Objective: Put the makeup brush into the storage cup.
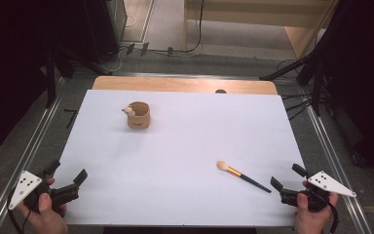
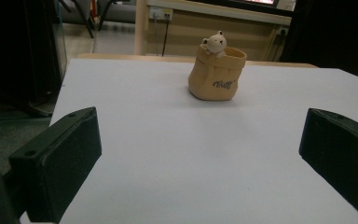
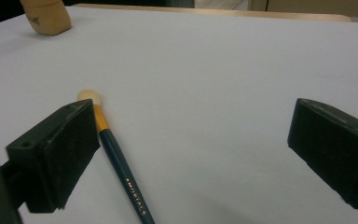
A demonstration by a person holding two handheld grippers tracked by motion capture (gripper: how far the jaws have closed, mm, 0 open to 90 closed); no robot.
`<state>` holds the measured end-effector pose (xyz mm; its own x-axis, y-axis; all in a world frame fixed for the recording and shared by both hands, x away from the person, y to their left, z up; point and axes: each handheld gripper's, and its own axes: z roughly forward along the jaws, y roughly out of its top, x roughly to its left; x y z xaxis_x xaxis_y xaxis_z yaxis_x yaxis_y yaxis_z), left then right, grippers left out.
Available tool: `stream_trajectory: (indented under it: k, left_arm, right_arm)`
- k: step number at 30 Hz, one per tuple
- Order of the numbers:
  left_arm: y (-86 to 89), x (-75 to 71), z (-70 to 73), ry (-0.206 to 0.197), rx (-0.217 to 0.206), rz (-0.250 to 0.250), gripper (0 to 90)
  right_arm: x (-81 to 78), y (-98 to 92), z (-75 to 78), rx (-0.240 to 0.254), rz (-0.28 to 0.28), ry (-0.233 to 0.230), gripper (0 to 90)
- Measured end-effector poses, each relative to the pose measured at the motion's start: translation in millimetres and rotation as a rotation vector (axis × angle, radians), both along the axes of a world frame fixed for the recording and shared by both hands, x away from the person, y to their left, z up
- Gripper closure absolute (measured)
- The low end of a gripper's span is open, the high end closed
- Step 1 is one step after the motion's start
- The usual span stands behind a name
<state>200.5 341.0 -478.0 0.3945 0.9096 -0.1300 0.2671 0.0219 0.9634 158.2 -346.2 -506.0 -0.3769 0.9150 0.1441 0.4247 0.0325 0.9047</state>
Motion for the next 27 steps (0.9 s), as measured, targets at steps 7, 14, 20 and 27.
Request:
stream_trajectory:
  k: [7,14,20,27]
  left_arm:
    - [-0.3,1.3,0.5,0.008,0.004,-0.003,0.0]
    - [1.1,2.1,2.1,0.006,-0.002,-0.003,0.0]
    - [1.1,2.4,3.4,0.002,-0.005,-0.005,0.0]
    - [-0.9,3.2,2.8,0.008,0.001,-0.011,0.0]
  right_arm:
    - [2.9,12.0,15.2,-0.055,0.058,0.035,14.2]
    - [15.3,25.2,31.4,-0.098,0.122,0.092,17.8]
    - [31.9,40.8,40.7,-0.151,0.208,0.175,22.5]
    - [52.5,58.3,47.2,-0.221,0.288,0.263,31.4]
